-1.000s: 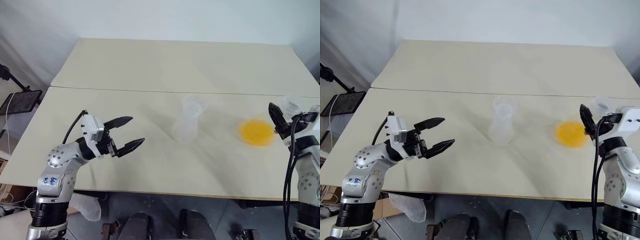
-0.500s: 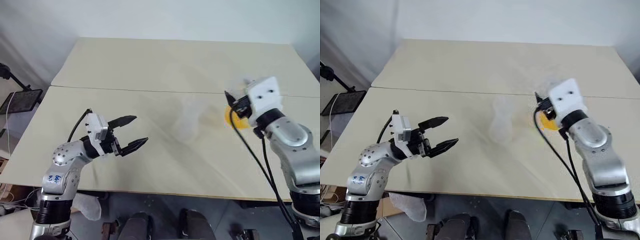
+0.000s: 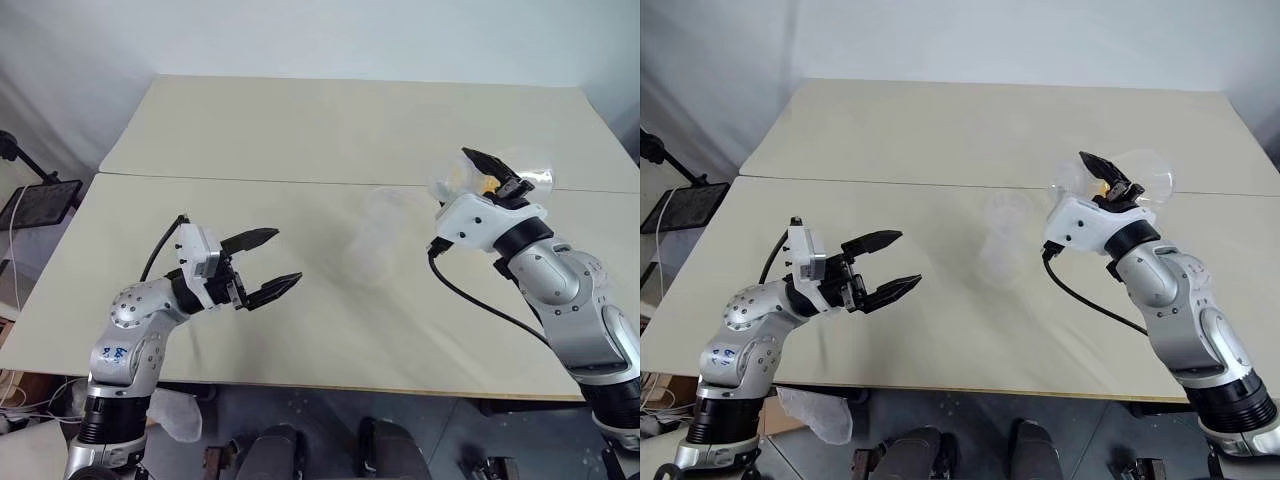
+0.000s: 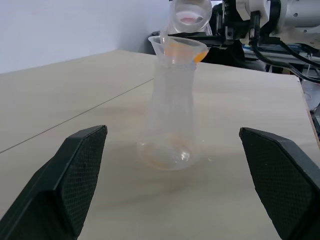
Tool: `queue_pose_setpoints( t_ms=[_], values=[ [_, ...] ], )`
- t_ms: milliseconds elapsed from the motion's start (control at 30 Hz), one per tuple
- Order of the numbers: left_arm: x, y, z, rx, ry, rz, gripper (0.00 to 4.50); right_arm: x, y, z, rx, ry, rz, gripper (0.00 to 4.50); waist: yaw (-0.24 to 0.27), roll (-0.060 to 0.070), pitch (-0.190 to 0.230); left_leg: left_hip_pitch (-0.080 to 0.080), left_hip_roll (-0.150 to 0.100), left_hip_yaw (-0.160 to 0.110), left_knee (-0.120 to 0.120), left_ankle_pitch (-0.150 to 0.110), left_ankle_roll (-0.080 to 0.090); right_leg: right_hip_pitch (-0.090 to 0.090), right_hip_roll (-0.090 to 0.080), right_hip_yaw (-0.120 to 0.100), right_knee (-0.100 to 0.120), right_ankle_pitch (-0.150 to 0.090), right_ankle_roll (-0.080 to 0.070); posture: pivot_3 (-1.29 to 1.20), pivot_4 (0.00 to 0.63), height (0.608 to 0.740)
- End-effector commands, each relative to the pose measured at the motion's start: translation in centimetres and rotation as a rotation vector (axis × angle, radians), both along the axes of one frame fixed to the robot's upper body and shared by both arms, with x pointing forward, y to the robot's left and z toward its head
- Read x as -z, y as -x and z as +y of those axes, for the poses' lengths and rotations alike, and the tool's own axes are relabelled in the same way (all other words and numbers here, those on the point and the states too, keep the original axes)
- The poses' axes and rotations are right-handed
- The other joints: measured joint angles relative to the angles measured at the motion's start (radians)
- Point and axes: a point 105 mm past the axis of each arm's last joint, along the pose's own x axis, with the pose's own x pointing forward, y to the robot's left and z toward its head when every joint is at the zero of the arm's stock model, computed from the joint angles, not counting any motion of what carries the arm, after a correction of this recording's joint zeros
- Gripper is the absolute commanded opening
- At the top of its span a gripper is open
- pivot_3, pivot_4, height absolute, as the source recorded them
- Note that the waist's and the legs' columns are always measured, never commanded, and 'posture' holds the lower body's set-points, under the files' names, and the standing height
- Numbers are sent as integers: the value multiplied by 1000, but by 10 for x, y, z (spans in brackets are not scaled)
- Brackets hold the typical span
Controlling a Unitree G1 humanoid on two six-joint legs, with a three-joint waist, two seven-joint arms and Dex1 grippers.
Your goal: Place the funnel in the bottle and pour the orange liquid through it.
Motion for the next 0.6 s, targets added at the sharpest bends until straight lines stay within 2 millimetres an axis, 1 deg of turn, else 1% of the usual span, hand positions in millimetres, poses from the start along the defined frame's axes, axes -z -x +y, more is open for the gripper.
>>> queue_pose_setpoints(
  t_ms=[33,600],
  values=[
    [-6,2,-1,5,17,-26,4500,-18,2,6,-4,56,-101,2525,0,0,0,0,0,0,0,0,0,0,0,0,0,0,0,0,150,740],
    [-5,0,-5,-2,29,-29,4500,-22,2,30,-21,205,-207,2525,0,0,0,0,0,0,0,0,0,0,0,0,0,0,0,0,150,740]
  ],
)
